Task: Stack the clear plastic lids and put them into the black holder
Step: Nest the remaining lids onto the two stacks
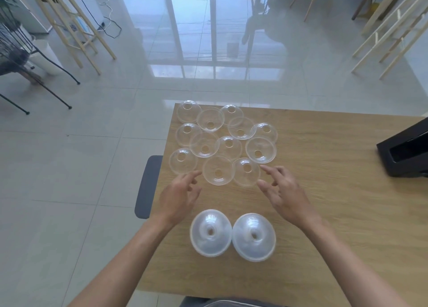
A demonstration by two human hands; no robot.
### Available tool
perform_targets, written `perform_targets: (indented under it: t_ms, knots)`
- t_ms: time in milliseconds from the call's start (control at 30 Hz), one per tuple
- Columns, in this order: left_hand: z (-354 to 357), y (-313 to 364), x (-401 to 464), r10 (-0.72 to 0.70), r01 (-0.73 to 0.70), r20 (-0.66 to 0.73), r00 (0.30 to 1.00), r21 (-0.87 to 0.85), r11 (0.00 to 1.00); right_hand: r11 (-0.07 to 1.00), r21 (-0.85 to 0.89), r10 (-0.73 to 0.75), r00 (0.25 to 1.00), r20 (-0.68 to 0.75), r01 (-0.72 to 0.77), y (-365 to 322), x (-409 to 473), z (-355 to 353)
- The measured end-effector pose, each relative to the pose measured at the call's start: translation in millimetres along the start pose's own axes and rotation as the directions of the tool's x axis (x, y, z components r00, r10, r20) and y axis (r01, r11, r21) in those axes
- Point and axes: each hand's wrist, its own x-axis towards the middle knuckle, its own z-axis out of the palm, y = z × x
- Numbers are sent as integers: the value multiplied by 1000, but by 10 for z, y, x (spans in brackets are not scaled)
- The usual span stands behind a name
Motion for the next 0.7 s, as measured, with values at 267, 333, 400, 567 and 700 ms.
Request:
perform_targets:
  t_ms: [267,333,400,567,700]
  knots:
    - [153,-112,317,113,-134,97,989,251,959,954,-280,-75,989,128,109,186,284,177]
    - [151,-156,269,121,-135,70,990,257,957,959,-264,-95,994,48,104,223,198,187]
    - [136,-181,195,143,-152,53,988,272,950,964,-252,-83,996,13,84,241,136,204]
    - [36,-132,29,145,-141,-4,989,207,968,974,-208,-55,985,165,89,203,186,292]
    - [-150,38,-67,75,-73,-48,996,42,996,984,-159,-54,990,132,74,183,236,316]
